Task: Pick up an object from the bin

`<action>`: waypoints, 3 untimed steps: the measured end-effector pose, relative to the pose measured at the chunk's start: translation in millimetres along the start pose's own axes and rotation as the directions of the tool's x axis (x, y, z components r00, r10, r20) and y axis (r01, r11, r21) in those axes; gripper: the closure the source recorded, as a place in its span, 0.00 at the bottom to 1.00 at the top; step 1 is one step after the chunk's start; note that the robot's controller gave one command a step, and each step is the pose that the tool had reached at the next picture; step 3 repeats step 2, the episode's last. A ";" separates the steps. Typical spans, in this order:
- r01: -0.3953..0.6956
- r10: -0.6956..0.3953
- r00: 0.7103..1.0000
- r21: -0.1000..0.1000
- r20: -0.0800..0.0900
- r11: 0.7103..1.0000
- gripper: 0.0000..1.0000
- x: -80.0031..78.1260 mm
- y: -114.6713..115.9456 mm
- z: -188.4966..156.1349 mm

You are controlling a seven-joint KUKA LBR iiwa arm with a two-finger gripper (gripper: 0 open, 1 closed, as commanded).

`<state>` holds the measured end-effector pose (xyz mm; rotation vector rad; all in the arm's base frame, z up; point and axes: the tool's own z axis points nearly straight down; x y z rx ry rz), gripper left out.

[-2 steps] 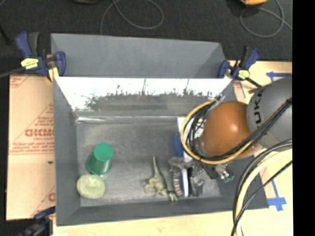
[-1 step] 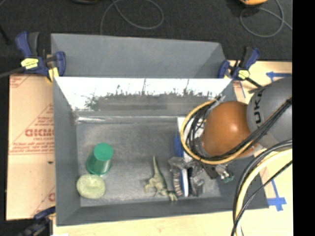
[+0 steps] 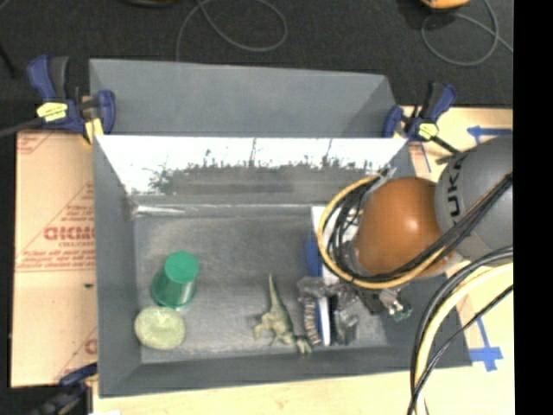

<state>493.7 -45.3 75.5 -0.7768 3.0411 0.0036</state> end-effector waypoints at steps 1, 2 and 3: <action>0.000 0.000 1.000 -0.002 -0.004 1.000 1.00 1.0 0.7 -13.2; -0.001 0.001 1.000 -0.003 -0.007 1.000 1.00 1.4 0.7 -33.0; -0.001 0.001 1.000 -0.003 -0.007 1.000 1.00 1.4 0.7 -33.0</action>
Offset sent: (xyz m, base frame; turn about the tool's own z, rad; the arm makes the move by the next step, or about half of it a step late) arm -0.0001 -0.0002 0.0967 0.0000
